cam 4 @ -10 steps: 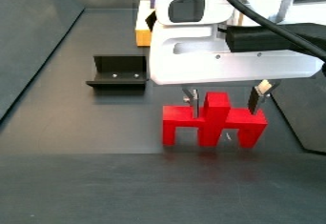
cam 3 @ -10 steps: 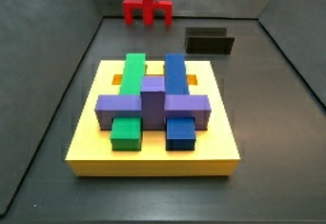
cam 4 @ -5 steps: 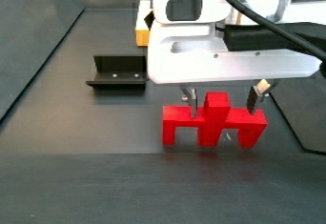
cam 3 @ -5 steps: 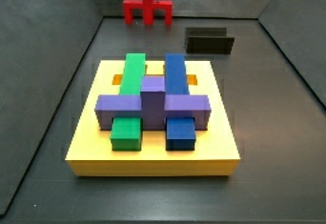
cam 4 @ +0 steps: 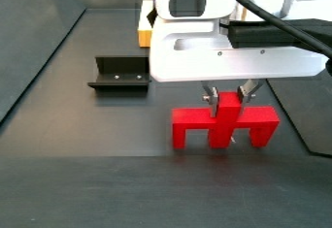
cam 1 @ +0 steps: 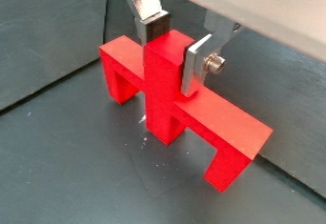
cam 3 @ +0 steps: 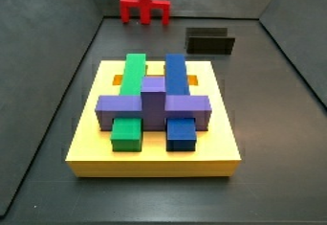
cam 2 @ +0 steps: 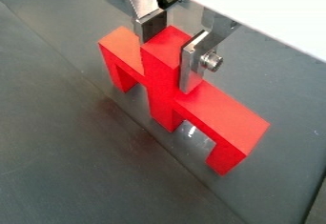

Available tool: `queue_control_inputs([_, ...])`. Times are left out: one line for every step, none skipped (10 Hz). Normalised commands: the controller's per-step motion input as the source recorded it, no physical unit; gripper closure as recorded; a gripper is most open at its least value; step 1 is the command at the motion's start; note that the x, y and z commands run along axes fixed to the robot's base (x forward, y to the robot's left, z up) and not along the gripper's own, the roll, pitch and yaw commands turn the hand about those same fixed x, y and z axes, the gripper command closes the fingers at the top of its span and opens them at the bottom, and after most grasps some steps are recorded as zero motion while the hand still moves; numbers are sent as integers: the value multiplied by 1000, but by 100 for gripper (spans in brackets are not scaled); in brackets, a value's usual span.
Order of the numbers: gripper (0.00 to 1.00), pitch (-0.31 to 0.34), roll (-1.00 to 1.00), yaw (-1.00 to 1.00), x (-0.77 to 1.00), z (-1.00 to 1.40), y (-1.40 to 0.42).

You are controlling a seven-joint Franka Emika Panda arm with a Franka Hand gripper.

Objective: Pick up the red object. Move up. Move to above the board. Insert the red object.
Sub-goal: Pick up the red object, then move up.

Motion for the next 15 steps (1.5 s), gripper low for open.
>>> queue_control_inputs([100, 0, 0, 0, 0, 0, 0])
queue_control_inputs([100, 0, 0, 0, 0, 0, 0])
queue_control_inputs([100, 0, 0, 0, 0, 0, 0])
queue_control_inputs([100, 0, 0, 0, 0, 0, 0])
queue_control_inputs([100, 0, 0, 0, 0, 0, 0])
queue_control_inputs([100, 0, 0, 0, 0, 0, 0])
queue_control_inputs([100, 0, 0, 0, 0, 0, 0])
queue_control_inputs([100, 0, 0, 0, 0, 0, 0])
queue_control_inputs([100, 0, 0, 0, 0, 0, 0])
queue_control_inputs([100, 0, 0, 0, 0, 0, 0])
queue_control_inputs([100, 0, 0, 0, 0, 0, 0])
queue_control_inputs([100, 0, 0, 0, 0, 0, 0])
queue_control_inputs([100, 0, 0, 0, 0, 0, 0])
queue_control_inputs([100, 0, 0, 0, 0, 0, 0])
queue_control_inputs([100, 0, 0, 0, 0, 833, 0])
